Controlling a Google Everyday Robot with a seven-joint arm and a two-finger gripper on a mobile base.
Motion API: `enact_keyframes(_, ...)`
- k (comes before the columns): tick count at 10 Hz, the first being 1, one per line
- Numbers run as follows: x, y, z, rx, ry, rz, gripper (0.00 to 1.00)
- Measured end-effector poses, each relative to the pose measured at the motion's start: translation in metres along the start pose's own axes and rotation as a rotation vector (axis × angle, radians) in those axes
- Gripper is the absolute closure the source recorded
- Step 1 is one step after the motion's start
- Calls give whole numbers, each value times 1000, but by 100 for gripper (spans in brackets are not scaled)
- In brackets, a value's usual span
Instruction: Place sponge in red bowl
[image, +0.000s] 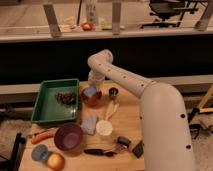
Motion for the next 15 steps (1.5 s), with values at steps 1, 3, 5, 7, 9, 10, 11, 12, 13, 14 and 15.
enact_keyframes(1, -1, 0, 0, 6, 0, -2, 20)
enact_keyframes(3, -3, 2, -1, 20, 2, -6, 20)
enact_keyframes(5, -3, 10, -6, 52, 9, 1, 20)
enact_keyframes(7, 1, 23, -12, 89, 4, 23, 20)
enact_keyframes(9, 4, 32, -18, 111, -3, 47, 20)
enact_keyframes(10, 5, 35, -21, 117, -6, 54, 20)
enact_keyframes(11, 7, 40, -24, 124, -9, 65, 20)
enact_keyframes(12, 8, 41, -26, 130, -9, 71, 20)
enact_keyframes(13, 8, 41, -26, 130, -10, 70, 20)
enact_keyframes(14, 7, 40, -26, 130, -10, 69, 20)
enact_keyframes(15, 7, 41, -26, 130, -10, 70, 20)
